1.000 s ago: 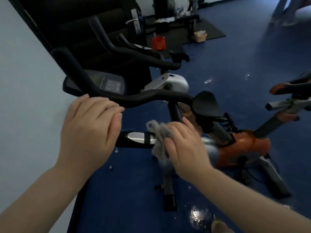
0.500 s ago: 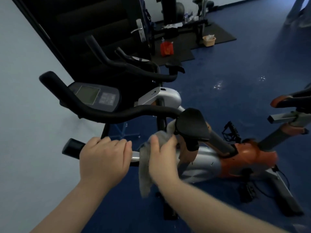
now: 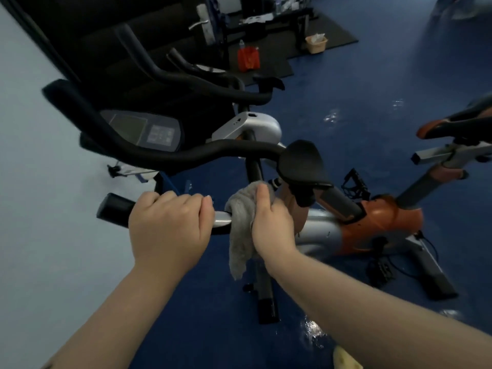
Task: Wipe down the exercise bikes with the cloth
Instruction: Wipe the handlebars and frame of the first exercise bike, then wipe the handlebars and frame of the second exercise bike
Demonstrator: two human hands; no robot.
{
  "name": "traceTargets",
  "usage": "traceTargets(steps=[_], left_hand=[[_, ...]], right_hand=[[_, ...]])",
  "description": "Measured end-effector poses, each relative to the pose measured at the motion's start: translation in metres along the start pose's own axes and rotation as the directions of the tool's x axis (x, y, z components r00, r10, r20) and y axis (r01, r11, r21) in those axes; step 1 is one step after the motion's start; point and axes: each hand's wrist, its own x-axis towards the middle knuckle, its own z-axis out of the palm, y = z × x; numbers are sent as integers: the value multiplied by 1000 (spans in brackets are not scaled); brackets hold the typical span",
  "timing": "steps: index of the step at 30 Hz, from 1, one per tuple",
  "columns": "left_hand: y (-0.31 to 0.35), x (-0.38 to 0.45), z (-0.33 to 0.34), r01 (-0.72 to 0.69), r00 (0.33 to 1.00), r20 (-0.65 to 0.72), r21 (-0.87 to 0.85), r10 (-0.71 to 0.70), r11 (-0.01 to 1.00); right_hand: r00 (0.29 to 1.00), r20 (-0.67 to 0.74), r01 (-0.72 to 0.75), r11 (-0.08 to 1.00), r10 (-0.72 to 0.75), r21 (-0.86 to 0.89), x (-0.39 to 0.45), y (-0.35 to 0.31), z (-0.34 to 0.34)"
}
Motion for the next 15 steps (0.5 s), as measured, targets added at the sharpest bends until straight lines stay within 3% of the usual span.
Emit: traceTargets(steps=[2, 6, 8, 10, 12, 13, 15], left_hand=[[7, -8, -1, 22, 1000, 9, -119, -22, 993], [29, -26, -3, 106, 994, 43, -512, -99, 852], [48, -33, 2, 85, 996, 61, -628, -60, 774], [75, -41, 9, 11, 990, 100, -754, 99, 657], [112, -50, 15, -33, 923, 164, -867, 347, 498], [133, -55, 17, -37, 858, 202, -893, 472, 448], [175, -64, 26, -68, 683, 280, -895, 674, 441]], right_hand=[[995, 66, 81, 992, -75, -97, -16, 18, -9], [973, -139, 174, 981, -184, -79, -37, 55, -40], [960, -257, 76, 987, -111, -143, -47, 85, -63], [945, -325, -61, 966, -25, -251, -59, 116, -88], [920, -391, -181, 898, 11, -400, -76, 143, -119], [903, -428, -241, 850, 21, -469, -86, 153, -136], [875, -483, -345, 753, 42, -560, -104, 168, -169]])
